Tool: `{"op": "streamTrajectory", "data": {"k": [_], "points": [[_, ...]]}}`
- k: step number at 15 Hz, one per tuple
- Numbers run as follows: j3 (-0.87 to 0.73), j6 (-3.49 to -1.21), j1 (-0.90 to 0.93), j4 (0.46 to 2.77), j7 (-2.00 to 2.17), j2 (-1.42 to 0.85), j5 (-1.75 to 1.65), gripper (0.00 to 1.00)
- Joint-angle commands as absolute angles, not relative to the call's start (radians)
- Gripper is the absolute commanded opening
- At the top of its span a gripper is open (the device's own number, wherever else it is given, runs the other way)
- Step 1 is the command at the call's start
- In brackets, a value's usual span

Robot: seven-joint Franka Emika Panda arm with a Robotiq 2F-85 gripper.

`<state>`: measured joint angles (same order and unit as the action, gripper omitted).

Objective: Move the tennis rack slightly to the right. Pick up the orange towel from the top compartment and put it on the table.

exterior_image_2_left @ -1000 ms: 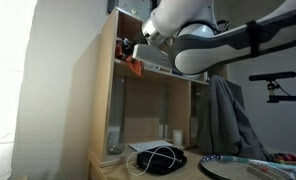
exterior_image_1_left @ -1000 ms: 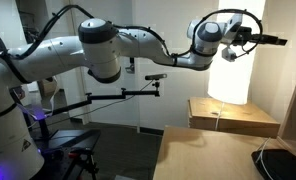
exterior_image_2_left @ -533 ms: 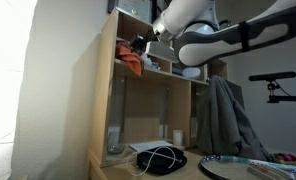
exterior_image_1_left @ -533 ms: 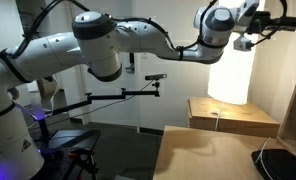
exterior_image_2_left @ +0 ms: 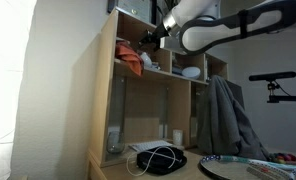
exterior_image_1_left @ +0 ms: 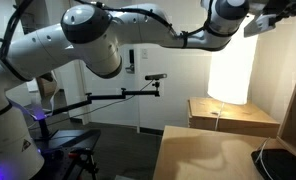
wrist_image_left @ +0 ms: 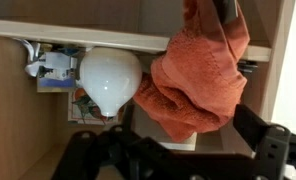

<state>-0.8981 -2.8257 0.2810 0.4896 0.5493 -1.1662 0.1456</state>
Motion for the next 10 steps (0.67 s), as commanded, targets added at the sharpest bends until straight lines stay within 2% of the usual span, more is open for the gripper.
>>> {"op": "streamTrajectory", "data": {"k": [1,4,10], "points": [[-0.649,-2.741,0.167,0.336,0.318,-1.172,0.121,1.00],[-0.474,-2.776,0.173,0.448,0.073,-1.107,0.204,1.00],[-0.397,-2.763,0.128,0.457,-0.016,-1.087,0.203,1.00]]}}
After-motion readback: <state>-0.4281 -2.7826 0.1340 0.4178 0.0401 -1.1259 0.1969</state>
